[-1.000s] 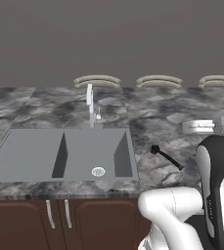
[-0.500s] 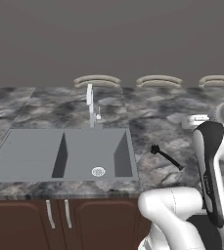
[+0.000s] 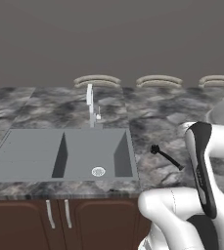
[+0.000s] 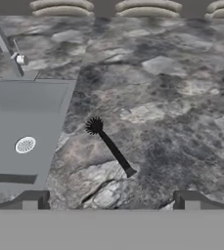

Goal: Grab the spray bottle from the cabinet, then place it next to the cutting board for sanitizing. Then grab the dish brush from the countertop next to the sink and place it next to the cutting board.

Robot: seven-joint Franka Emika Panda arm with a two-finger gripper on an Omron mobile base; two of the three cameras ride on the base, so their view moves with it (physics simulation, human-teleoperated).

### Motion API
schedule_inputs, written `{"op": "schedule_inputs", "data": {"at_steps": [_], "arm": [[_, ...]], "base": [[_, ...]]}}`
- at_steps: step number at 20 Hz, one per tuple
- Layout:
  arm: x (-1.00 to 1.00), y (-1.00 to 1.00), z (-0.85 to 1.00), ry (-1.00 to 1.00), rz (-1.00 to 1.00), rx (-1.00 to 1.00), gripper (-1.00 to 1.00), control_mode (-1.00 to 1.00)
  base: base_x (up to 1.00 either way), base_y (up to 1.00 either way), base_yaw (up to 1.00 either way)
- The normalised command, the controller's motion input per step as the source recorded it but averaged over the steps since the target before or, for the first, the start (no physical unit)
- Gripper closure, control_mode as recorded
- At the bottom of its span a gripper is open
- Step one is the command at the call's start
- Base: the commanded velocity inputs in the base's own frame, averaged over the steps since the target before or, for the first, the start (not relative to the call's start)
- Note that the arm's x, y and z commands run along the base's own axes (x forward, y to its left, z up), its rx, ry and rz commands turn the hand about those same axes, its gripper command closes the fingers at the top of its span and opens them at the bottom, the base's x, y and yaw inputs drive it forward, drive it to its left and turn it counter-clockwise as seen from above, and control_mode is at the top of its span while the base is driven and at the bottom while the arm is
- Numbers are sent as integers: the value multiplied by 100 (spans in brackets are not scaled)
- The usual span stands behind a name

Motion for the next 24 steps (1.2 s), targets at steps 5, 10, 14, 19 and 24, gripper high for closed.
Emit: {"op": "schedule_inputs", "data": {"at_steps": [5, 10, 14, 19, 24], "arm": [[30, -2, -37, 27, 7, 0, -100, -100], [21, -9, -24, 14, 9, 0, -100, -100], [24, -9, -31, 5, 11, 0, -100, -100], [19, -4, -22, 1, 8, 0, -100, -100], [29, -3, -35, 2, 3, 0, -100, -100]], "base": [[0, 0, 0], [0, 0, 0], [0, 0, 0], [0, 0, 0], [0, 0, 0]]}}
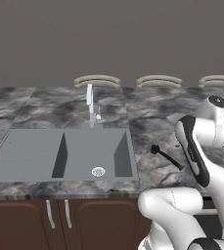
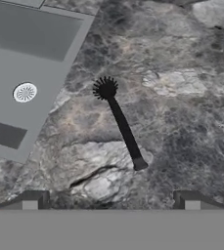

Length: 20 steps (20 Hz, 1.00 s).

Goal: Grab the spray bottle from the cabinet, then place it next to the cutting board for sanitizing. Then grab the dish brush from the countertop next to the sink and place it next to the cutting board.

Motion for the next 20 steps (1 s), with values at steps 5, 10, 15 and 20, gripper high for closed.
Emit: {"op": "schedule_inputs", "data": {"at_steps": [5, 10, 15, 20], "arm": [[48, 0, -43, 3, 1, 0, -100, -100], [39, -2, -40, 0, 3, 0, -100, -100], [33, -11, -40, 1, 6, 0, -100, -100], [30, -8, -39, 1, 3, 0, -100, -100]], "base": [[0, 0, 0], [0, 0, 0], [0, 0, 0], [0, 0, 0]]}}
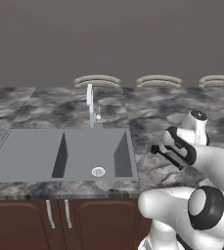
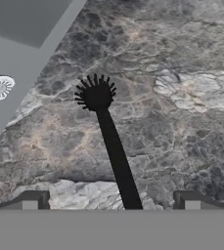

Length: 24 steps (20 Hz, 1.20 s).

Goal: Grab the spray bottle from the cabinet, then place it next to the cutting board for sanitizing. Then grab the dish brush from the countertop next to the sink and place it next to the cutting board.

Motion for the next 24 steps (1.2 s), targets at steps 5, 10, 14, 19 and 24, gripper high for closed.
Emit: {"op": "schedule_inputs", "data": {"at_steps": [5, 10, 14, 19, 24], "arm": [[25, -5, -32, 1, 1, 0, -100, -100], [9, -3, -18, 0, 0, 0, -100, -100], [0, 0, -19, 1, 0, 0, -100, -100], [4, 2, -32, 3, 0, -1, -100, -100], [4, 0, -21, 0, 0, 0, -100, -100]], "base": [[0, 0, 0], [0, 0, 0], [0, 0, 0], [0, 0, 0], [0, 0, 0]]}}
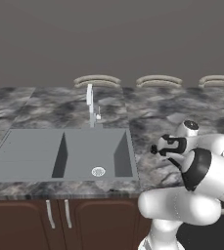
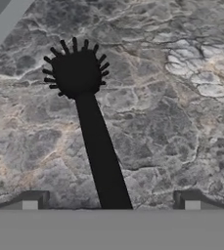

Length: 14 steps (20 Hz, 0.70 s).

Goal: Grab the spray bottle from the cabinet, then place it next to the cutting board for sanitizing. Then grab the dish brush from the countertop next to the sink and place it next to the cutting board.

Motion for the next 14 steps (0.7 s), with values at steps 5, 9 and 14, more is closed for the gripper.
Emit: {"op": "schedule_inputs", "data": {"at_steps": [5, 9, 14], "arm": [[0, 0, -20, 0, 0, 0, -100, -100], [0, 0, -27, 1, 0, 0, 100, -100], [0, 0, -27, 1, 0, 0, 100, -100]], "base": [[0, 0, 0], [0, 0, 0], [0, 0, 0]]}}
